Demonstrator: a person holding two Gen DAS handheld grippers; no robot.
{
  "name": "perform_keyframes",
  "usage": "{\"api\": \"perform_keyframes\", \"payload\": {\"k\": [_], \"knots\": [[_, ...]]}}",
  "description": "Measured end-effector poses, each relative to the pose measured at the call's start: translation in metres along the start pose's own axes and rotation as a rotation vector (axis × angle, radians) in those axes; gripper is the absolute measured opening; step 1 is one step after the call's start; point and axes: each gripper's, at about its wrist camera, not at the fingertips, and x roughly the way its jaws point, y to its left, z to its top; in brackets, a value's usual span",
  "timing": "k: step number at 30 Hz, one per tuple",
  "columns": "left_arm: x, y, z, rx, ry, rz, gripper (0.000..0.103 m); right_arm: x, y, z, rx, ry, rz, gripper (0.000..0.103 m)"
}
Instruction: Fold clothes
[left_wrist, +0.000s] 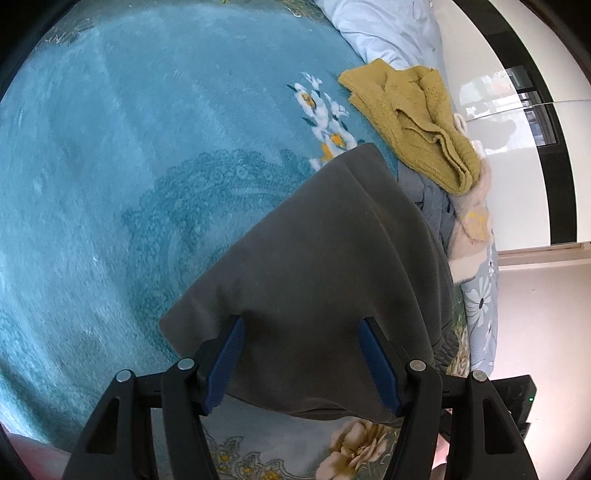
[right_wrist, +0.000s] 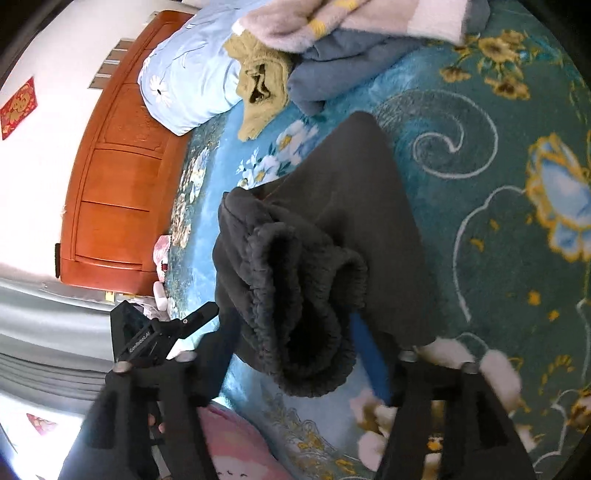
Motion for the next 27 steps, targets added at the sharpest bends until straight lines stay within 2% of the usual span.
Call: {"api": "perform_keyframes", "payload": {"k": [7,11,13,14,16,17,20,21,23,26,27], "knots": [[-0.003,0.005,-0.001,-0.025,-0.002,-0.018,0.068,0.028,0.008,0.013,-0.014,-0.013,-0.006,0.066],[0.0,0.005,0.001,-0.046,0.0,-0.033,0.068,0.04,0.01,0.017,0.004,-0.021,-0.037,0.067],[0.0,0.006,0.001,-0.057,-0.002,-0.041,0.068,0.039,0.015,0.018,0.007,-0.028,-0.034,0.054],[0.0,0.006,0.002,-0.062,-0.002,-0.047,0.068,0.035,0.021,0.021,-0.008,-0.032,-0.029,0.041],[0.0,0.007,0.002,-0.07,0.001,-0.065,0.068,0.027,0.034,0.027,-0.038,-0.04,-0.018,0.029],[0.0,0.006,0.003,-0.072,0.004,-0.079,0.068,0.023,0.041,0.03,-0.055,-0.045,-0.01,0.023],[-0.001,0.003,0.003,-0.079,0.03,-0.215,0.069,-0.001,0.07,0.042,-0.164,-0.078,0.035,0.021],[-0.002,0.0,0.002,-0.078,0.045,-0.279,0.07,-0.009,0.078,0.045,-0.206,-0.091,0.035,0.021],[-0.002,-0.005,0.001,-0.063,0.057,-0.341,0.07,-0.022,0.087,0.051,-0.266,-0.11,0.018,0.021],[-0.002,-0.014,0.0,-0.027,0.064,-0.388,0.07,-0.028,0.064,0.062,-0.231,-0.127,-0.02,0.021],[-0.002,-0.016,0.0,-0.015,0.064,-0.372,0.07,-0.028,0.055,0.065,-0.214,-0.13,-0.032,0.021]]}}
